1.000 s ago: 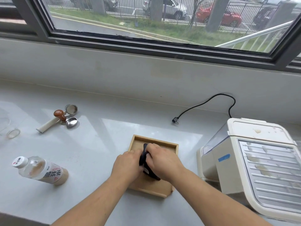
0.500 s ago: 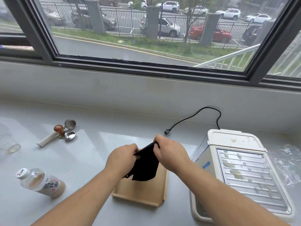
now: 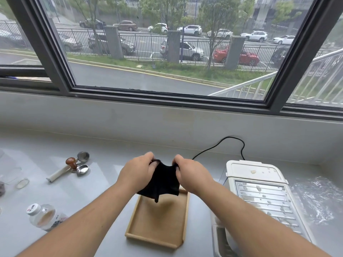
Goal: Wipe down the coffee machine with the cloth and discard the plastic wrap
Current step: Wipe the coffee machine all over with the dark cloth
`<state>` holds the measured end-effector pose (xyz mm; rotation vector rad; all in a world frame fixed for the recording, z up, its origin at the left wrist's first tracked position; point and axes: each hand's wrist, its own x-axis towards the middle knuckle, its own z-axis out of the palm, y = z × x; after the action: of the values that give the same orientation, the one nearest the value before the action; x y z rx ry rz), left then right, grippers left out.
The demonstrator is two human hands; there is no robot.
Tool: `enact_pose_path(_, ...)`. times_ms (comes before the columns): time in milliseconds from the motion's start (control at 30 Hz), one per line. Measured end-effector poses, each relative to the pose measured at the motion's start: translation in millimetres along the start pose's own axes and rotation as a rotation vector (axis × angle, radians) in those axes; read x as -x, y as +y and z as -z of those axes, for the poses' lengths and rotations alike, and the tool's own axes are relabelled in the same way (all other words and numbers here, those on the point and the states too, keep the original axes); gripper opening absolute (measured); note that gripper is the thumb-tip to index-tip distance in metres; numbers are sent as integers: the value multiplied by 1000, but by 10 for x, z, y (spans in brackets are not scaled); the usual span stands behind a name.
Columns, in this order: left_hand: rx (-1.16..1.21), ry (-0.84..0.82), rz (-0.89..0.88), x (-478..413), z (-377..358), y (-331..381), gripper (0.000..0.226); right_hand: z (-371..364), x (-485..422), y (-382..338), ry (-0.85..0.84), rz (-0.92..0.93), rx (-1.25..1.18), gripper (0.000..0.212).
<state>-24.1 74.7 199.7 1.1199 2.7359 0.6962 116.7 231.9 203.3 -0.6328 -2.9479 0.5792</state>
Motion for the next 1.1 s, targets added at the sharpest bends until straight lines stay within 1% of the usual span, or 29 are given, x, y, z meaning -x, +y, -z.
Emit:
enact_pose_path(100, 93, 14, 6, -10, 84, 167, 14, 71, 4, -16, -18, -13, -14, 20)
enact_pose_path(200, 131, 30, -18, -37, 143, 340, 12, 126, 20, -26, -39, -6, -25, 19)
enact_pose_path(233, 137, 41, -26, -51, 158, 398, 10, 149, 24, -34, -46, -8, -40, 20)
enact_pose_path(367, 212, 73, -77, -111, 225, 617, 9, 269, 33, -61, -52, -28, -108, 40)
enact_pose_path(467, 287, 98, -108, -132, 281, 777, 10, 354, 49, -39, -67, -61, -159, 43)
enact_pose_path(567, 326, 118, -154, -143, 327, 937, 12, 432, 54, 11, -54, -103, -170, 33)
enact_pose_path(700, 322, 156, -213, -156, 370, 1095, 15, 636, 108, 152, 31, -111, -168, 14)
enact_pose_path(767, 314, 159, -224, -165, 362, 1155, 13, 761, 160, 232, 72, -116, -166, 10)
enact_pose_path(833, 330, 127, -222, -166, 336, 1212, 20, 874, 208, 312, 112, -114, -160, 8)
enact_pose_path(900, 351, 75, -222, -159, 284, 1286, 33, 998, 264, 397, 150, -118, -149, 16)
enact_pose_path(1000, 357, 22, -245, -147, 182, 1409, 49, 1179, 349, 531, 193, -143, -113, 43)
enact_pose_path(1033, 360, 10, -260, -147, 139, 1460, 52, 1233, 380, 587, 205, -150, -108, 47)
enact_pose_path(1100, 369, -15, -293, -151, 52, 1557, 52, 1326, 441, 702, 226, -160, -113, 48)
